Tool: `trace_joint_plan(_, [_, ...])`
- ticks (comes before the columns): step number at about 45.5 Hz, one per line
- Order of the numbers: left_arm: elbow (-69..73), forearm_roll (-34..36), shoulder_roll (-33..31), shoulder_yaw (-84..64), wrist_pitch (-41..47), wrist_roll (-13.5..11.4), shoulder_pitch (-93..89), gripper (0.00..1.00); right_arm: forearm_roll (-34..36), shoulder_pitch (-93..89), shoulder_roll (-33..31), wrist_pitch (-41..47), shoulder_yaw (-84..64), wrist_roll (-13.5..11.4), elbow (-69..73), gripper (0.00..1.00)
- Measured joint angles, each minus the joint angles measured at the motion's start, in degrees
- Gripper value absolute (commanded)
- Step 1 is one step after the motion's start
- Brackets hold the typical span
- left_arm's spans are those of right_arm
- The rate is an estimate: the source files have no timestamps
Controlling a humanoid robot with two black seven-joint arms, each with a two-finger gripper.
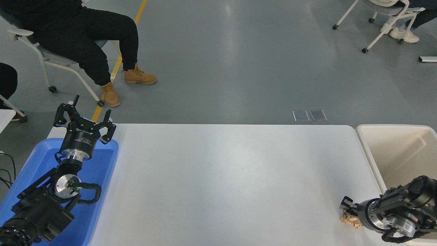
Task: Pick up paper ball place in dustbin
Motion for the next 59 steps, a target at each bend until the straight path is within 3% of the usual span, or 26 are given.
trace_joint_plan(14, [0.00,0.00,0.00,0.00,-0.07,0.00,0.00,0.99,-0.78,4.78,-1.48,0.13,-2.11,0.04,1.09,0.00])
trace_joint_plan(31, [0.00,0.01,0.00,0.00,-0.07,0.00,0.00,0.99,-3.98,23.90,-3.67,4.86,-9.39,0.05,8.97,0.00])
trace_joint_plan(59, [0.00,0.01,0.00,0.02,-0.05,0.00,0.00,0.99,-10.41,55.91,-12.67,23.13,-15.17,0.06,12.21,0.00])
